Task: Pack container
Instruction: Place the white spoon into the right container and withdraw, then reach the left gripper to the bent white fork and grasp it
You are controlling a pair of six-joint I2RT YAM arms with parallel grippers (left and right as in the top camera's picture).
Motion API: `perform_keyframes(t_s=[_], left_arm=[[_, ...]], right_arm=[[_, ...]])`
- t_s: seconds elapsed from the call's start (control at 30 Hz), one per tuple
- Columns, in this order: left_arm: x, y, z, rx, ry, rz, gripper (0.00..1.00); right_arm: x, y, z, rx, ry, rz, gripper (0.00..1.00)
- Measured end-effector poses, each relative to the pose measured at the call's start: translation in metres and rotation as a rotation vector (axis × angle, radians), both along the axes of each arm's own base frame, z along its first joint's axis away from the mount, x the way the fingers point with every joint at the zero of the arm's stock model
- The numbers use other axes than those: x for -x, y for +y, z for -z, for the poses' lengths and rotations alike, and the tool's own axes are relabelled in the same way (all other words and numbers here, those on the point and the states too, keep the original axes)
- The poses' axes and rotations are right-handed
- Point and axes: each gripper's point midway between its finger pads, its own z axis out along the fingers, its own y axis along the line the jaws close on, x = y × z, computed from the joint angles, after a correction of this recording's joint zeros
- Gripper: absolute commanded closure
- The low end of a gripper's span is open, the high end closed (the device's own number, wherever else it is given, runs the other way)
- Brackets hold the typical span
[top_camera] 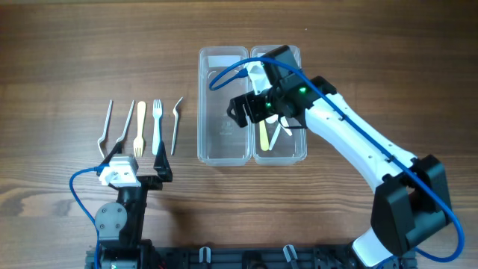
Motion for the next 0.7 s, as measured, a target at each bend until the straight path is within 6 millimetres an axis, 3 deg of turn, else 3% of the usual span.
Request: perform_keyframes(t_s=[0.07, 0.2, 0.37, 0.43, 0.53, 0.63, 0.7], left_arm=[[0.000, 0.000, 0.000, 0.000, 0.000, 0.000, 0.00], [0.000, 0.000, 0.000, 0.000, 0.000, 0.000, 0.00], [0.000, 0.000, 0.000, 0.000, 0.000, 0.000, 0.00], [0.000, 0.000, 0.000, 0.000, 0.000, 0.000, 0.00], [0.000, 0.000, 0.000, 0.000, 0.000, 0.000, 0.00], [0.000, 0.000, 0.000, 0.000, 0.000, 0.000, 0.00], [0.000, 0.000, 0.000, 0.000, 0.000, 0.000, 0.00]], right_arm=[[-0.006, -0.009, 0.001, 0.023, -0.010, 0.036, 0.00], [-0.038, -0.062, 0.005, 0.116, -0.053, 0.202, 0.00], [-0.076, -0.169, 0.007, 0.197, -0.073, 0.442, 0.00], [-0.084, -0.224, 0.006, 0.234, -0.082, 0.535, 0.00], [-0.094, -0.282, 0.001, 0.258, -0.123, 0.637, 0.00], [-0.096, -0.317, -0.003, 0.273, -0.144, 0.700, 0.00], [-0.094, -0.327, -0.003, 0.280, -0.143, 0.717, 0.00]])
